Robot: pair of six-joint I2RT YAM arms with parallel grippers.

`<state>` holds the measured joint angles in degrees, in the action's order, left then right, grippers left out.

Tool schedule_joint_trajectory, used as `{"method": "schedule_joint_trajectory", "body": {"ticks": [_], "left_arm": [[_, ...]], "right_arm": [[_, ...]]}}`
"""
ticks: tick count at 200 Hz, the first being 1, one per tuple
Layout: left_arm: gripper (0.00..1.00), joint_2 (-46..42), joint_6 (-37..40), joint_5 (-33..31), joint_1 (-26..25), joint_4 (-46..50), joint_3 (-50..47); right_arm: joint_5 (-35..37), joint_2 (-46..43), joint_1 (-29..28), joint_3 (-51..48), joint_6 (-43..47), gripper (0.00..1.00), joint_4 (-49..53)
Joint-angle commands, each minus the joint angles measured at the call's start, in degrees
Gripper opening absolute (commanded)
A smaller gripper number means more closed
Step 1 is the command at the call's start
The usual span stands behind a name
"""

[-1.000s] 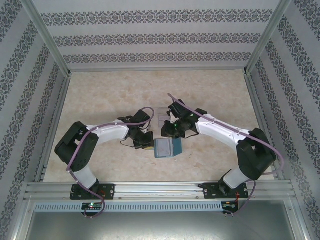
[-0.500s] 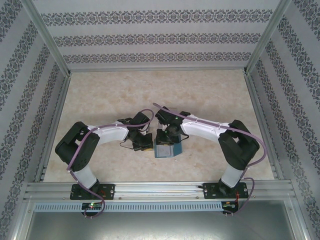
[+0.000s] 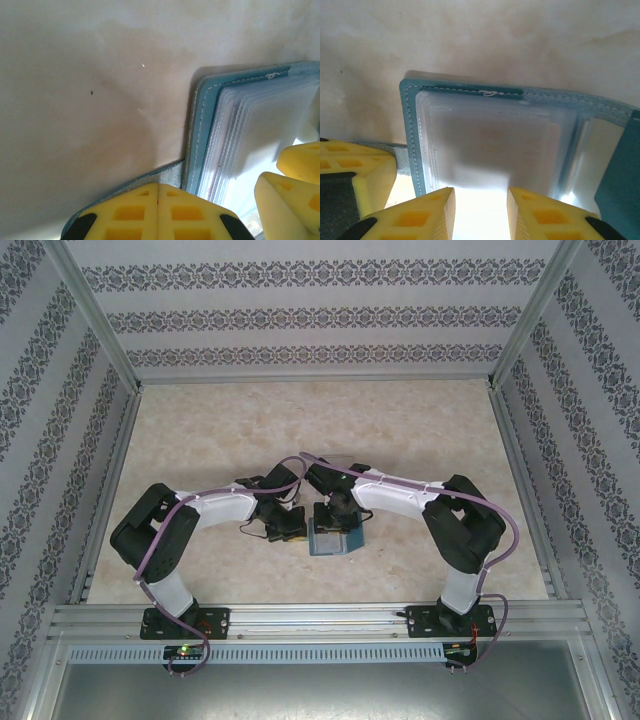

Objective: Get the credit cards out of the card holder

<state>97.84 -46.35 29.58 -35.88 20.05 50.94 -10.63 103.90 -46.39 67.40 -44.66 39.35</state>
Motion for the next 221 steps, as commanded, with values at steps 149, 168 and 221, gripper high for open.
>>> {"method": "schedule_joint_trajectory", "body": {"ticks": [149,168,221], "left_arm": [[0.05,0.77,0.73,0.88,0.55,-0.59,0.26],[0.05,0.9,0.88,0.89,0.52,-0.37,0.36],[0.05,0.95,0.77,0.88,0.63,-0.28,0.42]], "right_arm": [[6.22,3.77,-1.86,3.8,1.27,0.6,6.72],[6.48,3.77,-1.85,3.8,1.25,0.61,6.8],[6.94,4.2,-1.86,3.53,1.19,0.62,6.88]]}}
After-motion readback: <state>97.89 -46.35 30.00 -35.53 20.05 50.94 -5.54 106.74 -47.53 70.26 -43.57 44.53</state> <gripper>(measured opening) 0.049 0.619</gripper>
